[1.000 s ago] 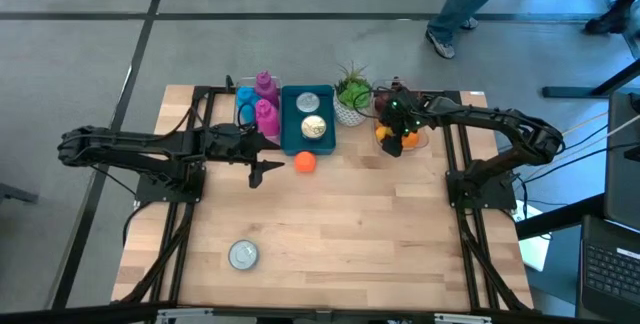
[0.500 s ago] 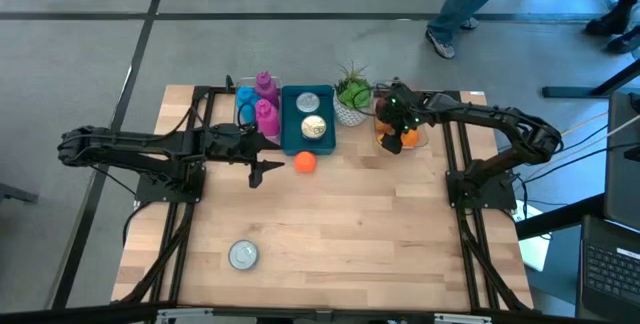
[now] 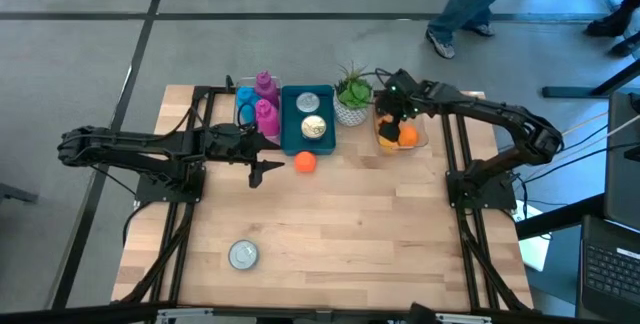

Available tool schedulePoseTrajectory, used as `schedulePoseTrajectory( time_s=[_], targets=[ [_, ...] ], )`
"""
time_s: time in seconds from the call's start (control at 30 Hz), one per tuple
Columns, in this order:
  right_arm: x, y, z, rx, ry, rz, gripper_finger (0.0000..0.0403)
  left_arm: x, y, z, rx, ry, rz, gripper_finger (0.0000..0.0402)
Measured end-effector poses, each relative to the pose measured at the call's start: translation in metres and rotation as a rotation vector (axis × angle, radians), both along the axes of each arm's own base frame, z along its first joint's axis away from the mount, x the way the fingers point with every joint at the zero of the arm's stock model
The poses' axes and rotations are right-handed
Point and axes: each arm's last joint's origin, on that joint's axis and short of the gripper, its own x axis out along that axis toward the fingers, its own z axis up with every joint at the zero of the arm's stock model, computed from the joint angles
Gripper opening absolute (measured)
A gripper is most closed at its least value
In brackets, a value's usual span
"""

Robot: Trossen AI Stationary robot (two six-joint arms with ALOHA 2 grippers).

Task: Pick & Place Food Item
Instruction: Put the orange into the right transparent bin

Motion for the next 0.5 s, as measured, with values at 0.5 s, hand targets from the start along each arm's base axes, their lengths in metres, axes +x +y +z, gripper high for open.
schedulePoseTrajectory(
  time_s=[0.5],
  targets=[
    [-0.025, 0.021, 0.09, -0.268, -0.644, -0.018, 0.0334, -0.016, -0.001, 0.014, 0.135, -0.051, 0.015, 0.0224]
  ],
)
